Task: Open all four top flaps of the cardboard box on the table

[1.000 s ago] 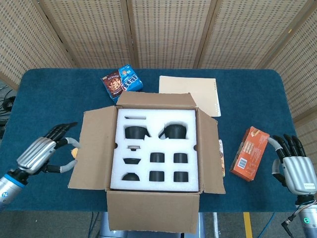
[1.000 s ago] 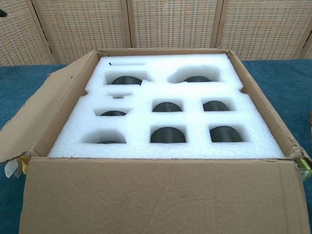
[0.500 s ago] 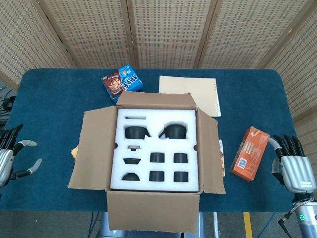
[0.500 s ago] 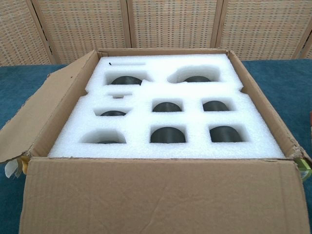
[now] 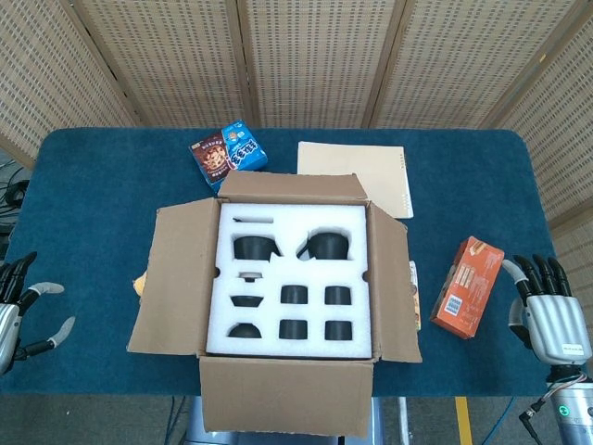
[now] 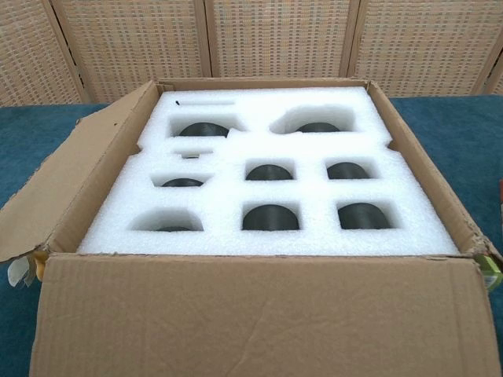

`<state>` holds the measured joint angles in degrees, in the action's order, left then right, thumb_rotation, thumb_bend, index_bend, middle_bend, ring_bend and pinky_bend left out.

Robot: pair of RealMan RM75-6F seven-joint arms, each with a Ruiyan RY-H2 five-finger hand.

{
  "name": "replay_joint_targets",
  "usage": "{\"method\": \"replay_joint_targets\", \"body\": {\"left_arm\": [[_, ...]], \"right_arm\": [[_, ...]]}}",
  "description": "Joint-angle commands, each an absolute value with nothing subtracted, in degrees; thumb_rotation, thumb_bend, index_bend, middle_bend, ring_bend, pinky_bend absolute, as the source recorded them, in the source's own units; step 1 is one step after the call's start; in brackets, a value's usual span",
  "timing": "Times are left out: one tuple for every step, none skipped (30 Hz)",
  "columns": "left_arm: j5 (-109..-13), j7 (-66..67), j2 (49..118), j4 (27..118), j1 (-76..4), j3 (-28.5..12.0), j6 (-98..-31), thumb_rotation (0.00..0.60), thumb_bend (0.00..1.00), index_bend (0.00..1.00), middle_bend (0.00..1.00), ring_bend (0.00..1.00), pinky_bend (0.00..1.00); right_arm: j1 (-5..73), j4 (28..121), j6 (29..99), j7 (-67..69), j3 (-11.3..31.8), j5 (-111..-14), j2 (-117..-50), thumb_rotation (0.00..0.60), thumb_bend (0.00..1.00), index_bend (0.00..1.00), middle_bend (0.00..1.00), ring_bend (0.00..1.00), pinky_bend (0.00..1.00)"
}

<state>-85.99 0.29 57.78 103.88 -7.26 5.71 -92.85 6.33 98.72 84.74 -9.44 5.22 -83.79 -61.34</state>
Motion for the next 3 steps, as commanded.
{"method": "replay_joint_targets", "body": {"left_arm": [[-87.04,1.17,58.02,104.15,-6.53,5.23,-93.64,0.351,0.3,0.35,0.0,0.0,0.0],[-87.28,1.6,58.1,104.19,-6.34,5.05,-93.85,0.353,0.3,0.35,0.0,0.0,0.0],[-87.61,2.21,58.26,104.2,-6.09,4.85,-94.1,0.354,0.3,0.35,0.0,0.0,0.0]], "right_arm": [[6.24,98.39,85.13,-9.11,5.35,-84.09,-61.57,0.6,0.82,0.14,0.12,0.0,0.0],[6.21,98.31,85.22,-9.01,5.33,-84.24,-61.63,0.6,0.82,0.14,0.12,0.0,0.0],[6.19,98.24,85.32,-8.87,5.33,-84.4,-61.66,0.6,0.82,0.14,0.12,0.0,0.0]]}}
